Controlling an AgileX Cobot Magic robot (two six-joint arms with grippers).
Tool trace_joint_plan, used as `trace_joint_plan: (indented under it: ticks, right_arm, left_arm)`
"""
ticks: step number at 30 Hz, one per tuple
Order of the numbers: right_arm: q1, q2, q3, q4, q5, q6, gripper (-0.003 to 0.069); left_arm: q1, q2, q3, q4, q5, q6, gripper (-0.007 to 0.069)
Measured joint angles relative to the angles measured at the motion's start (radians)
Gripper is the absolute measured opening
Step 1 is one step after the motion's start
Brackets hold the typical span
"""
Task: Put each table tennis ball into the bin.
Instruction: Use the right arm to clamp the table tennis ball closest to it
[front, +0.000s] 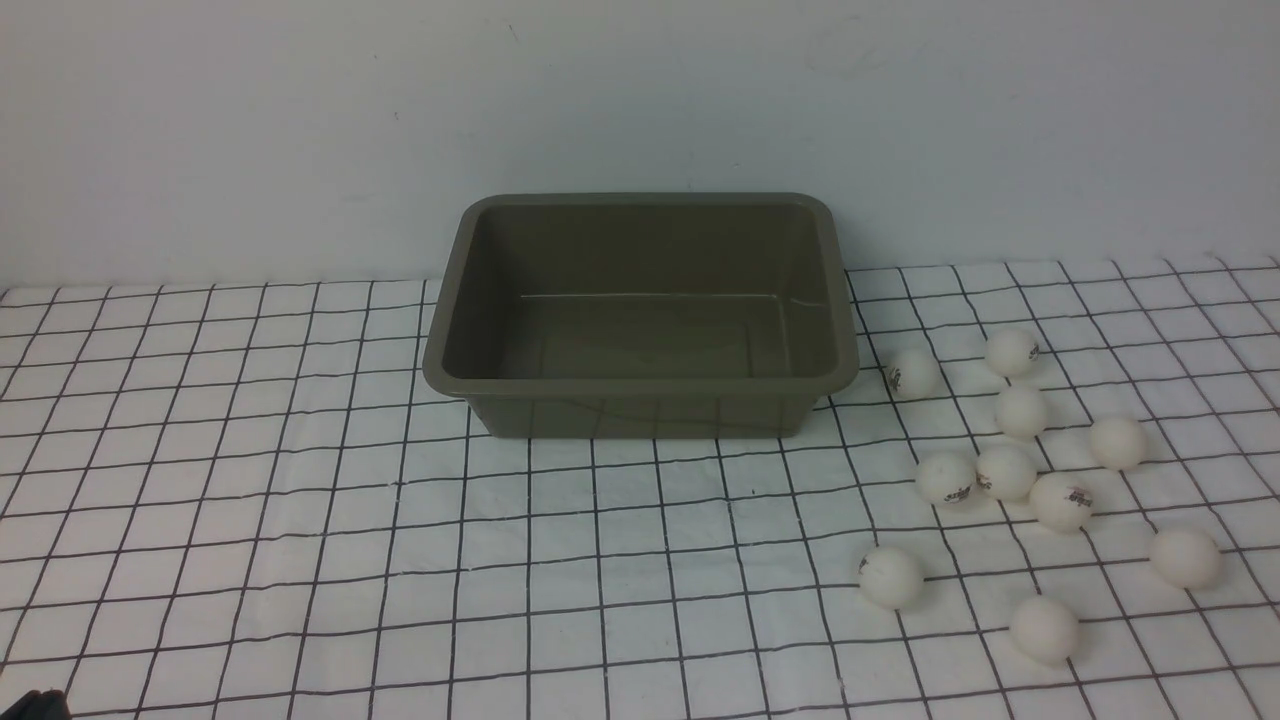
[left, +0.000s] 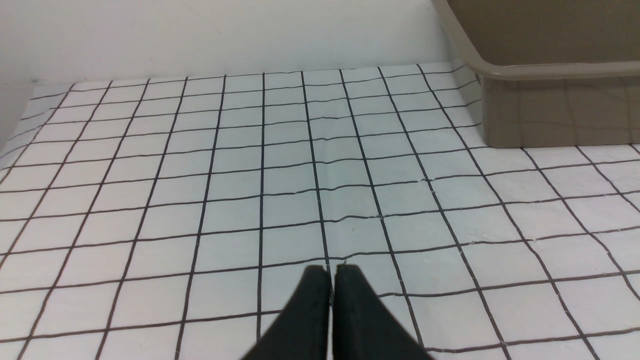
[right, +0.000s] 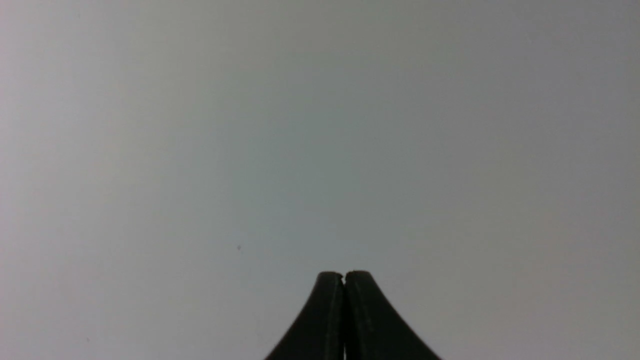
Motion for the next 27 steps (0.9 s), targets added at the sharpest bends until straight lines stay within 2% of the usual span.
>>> trace_joint_plan:
  ticks: [6, 10, 12, 15, 16, 20, 23, 27]
  right_arm:
    - [0.0, 0.0, -0.057, -0.072, 0.033, 0.071, -0.0016]
    - [0.0, 0.021, -0.241, -0.354, 0.219, 0.19, -0.0016]
    - [0.0, 0.098, -0.37, -0.596, 0.357, 0.305, -0.0016]
    - [0.0, 0.24, -0.501, -0.812, 0.455, 0.461, -0.0016]
    - [0.001, 0.285, -0.528, -0.849, 0.463, 0.495, -0.0016]
    - [0.027, 0.518, -0.633, -0.92, 0.497, 0.576, -0.0016]
    - [0.093, 0.687, -0.693, -0.927, 0.563, 0.577, -0.0016]
    - [0.153, 0.795, -0.733, -0.927, 0.632, 0.558, -0.0016]
  left_arm:
    - [0.0, 0.0, 0.0, 0.0, 0.0, 0.0, -0.0004]
    - [0.0, 0.0, 0.0, 0.0, 0.0, 0.0, -0.0004]
    - [0.0, 0.0, 0.0, 0.0, 0.0, 0.0, -0.0004]
    - [0.0, 0.0, 0.0, 0.0, 0.0, 0.0, -0.0004]
    - [0.0, 0.0, 0.0, 0.0, 0.0, 0.0, -0.0004]
    - [0.0, 0.0, 0.0, 0.0, 0.0, 0.0, -0.0004]
    - [0.0, 0.0, 0.0, 0.0, 0.0, 0.0, -0.0004]
    - [0.0, 0.0, 0.0, 0.0, 0.0, 0.0, -0.0004]
